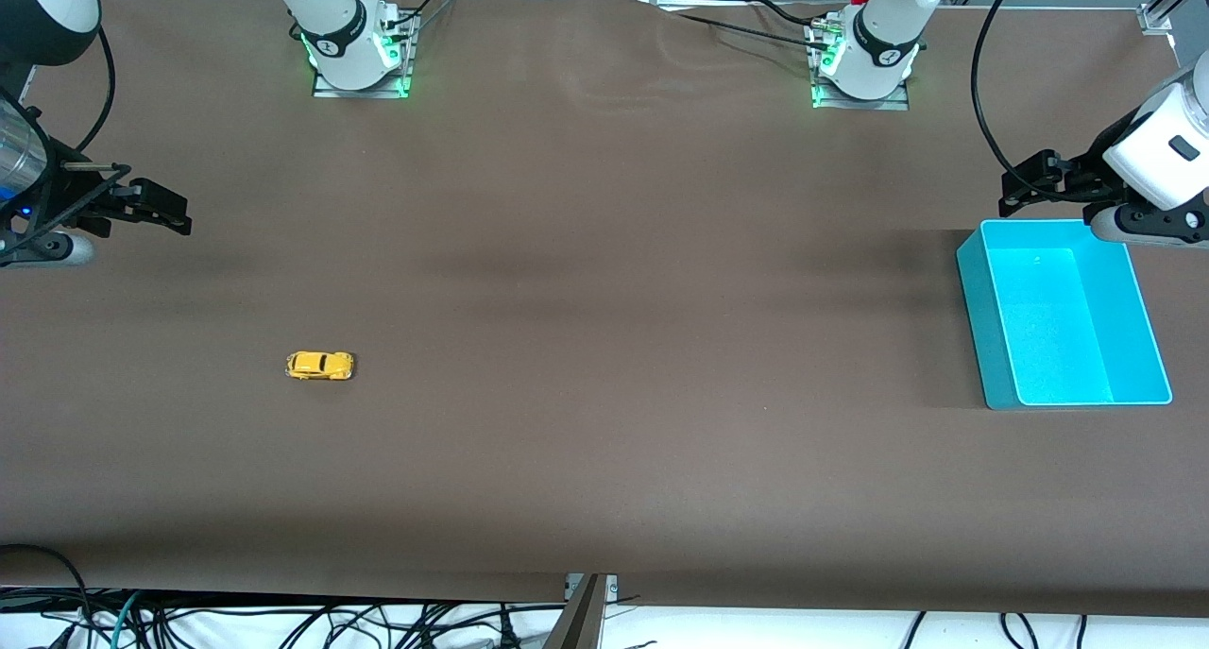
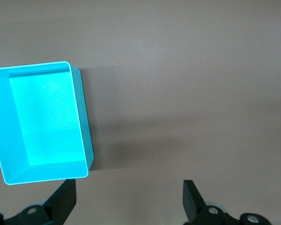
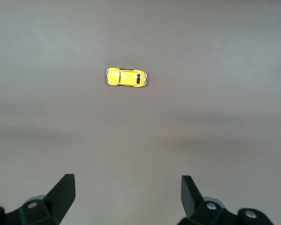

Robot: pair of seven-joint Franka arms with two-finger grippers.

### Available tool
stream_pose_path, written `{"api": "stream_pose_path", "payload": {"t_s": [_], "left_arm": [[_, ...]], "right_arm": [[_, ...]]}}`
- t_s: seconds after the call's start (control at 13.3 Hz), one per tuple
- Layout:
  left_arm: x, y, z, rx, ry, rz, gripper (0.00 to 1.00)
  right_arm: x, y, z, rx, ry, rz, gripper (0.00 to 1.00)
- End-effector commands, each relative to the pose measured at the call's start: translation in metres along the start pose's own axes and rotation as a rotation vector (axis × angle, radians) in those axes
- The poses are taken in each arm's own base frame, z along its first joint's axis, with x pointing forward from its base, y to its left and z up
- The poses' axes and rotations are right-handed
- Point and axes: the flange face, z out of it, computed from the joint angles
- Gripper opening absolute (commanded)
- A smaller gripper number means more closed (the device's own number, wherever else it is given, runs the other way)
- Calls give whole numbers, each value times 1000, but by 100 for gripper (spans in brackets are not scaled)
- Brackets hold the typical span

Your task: Wind and store yellow beetle car

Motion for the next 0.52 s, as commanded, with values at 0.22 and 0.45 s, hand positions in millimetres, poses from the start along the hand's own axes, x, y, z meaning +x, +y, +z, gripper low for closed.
{"api": "stream_pose_path", "payload": {"t_s": [0.22, 0.45], "left_arm": [[1, -3, -6, -8, -4, 22, 100], [1, -4, -6, -8, -4, 20, 100]], "right_arm": [[13, -10, 24, 4, -44, -52, 100], [19, -9, 31, -1, -47, -265, 100]]}}
